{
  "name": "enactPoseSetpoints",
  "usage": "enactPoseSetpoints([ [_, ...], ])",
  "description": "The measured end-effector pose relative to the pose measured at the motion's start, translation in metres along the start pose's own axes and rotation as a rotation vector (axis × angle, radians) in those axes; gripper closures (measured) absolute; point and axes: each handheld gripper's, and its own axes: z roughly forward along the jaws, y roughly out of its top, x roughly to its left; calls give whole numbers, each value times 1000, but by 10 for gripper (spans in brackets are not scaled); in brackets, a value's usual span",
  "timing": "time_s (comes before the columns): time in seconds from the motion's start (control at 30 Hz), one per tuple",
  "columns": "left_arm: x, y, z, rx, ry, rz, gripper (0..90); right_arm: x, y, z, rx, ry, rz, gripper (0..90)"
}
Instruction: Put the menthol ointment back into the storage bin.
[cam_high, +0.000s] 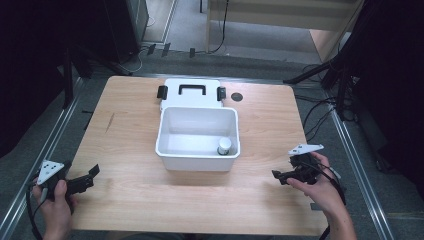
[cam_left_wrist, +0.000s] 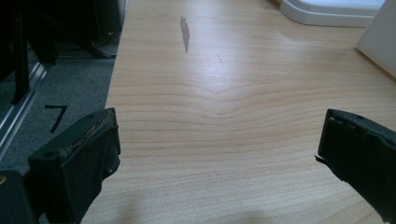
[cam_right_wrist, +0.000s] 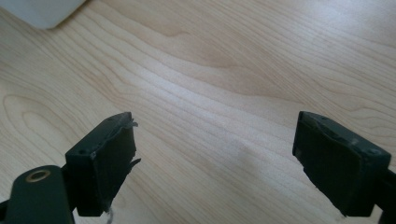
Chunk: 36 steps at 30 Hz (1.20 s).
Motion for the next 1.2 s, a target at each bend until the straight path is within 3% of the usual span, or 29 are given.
enactPoseSetpoints([
  [0.77, -1, 0, 0, 4, 0, 2, 0, 8, -62, 3, -337, -33, 152, 184],
  [1.03, -1, 0, 0, 5, -3, -1, 0, 7, -77, 7, -417, -52, 189, 196],
  [1.1, -1, 0, 0, 5, -3, -2, 0, 7, -80, 8, -387, -85, 174, 198],
  [1.13, -1, 0, 0, 6, -4, -2, 0, 7, -81, 7, -396, -119, 167, 212],
  [1.2, -1, 0, 1, 5, -4, -2, 0, 6, -83, 5, -421, -124, 191, 222],
])
